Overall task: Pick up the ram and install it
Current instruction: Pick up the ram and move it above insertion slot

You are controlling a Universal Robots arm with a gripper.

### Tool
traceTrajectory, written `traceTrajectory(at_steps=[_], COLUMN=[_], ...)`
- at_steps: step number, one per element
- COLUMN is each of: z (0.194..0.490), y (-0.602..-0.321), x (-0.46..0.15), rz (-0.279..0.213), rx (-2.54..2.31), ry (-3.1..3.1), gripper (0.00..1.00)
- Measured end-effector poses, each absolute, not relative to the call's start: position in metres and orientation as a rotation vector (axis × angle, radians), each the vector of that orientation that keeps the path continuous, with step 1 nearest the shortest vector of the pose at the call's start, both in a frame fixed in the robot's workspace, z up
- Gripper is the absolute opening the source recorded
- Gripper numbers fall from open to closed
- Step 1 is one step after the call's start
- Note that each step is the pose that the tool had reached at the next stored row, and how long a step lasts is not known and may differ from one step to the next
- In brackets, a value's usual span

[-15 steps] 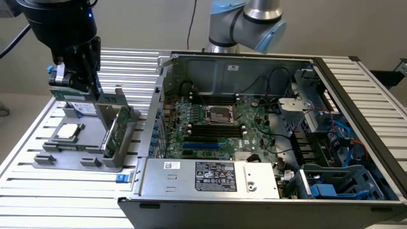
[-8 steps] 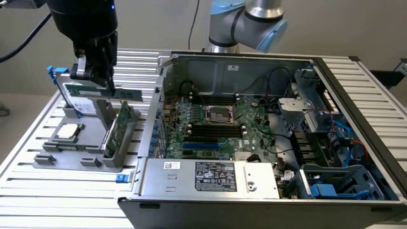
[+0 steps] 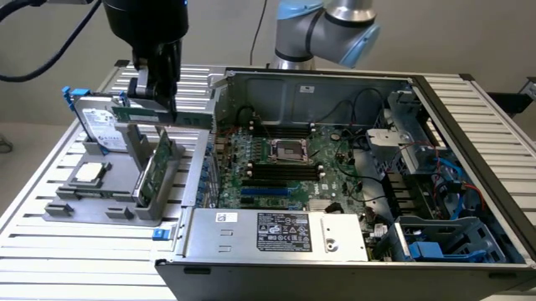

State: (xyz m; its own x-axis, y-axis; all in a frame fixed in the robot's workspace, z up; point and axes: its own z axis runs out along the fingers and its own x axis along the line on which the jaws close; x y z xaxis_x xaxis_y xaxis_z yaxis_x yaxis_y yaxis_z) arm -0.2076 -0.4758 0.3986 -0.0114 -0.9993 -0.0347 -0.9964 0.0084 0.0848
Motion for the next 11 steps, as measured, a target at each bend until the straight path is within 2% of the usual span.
traceTrajectory(at_steps=[11], z=[0.401], y=[-0.472], x=[-0.158], rz=[-0.132], rx=[2.184], ry=[-2.206], gripper=[0.14])
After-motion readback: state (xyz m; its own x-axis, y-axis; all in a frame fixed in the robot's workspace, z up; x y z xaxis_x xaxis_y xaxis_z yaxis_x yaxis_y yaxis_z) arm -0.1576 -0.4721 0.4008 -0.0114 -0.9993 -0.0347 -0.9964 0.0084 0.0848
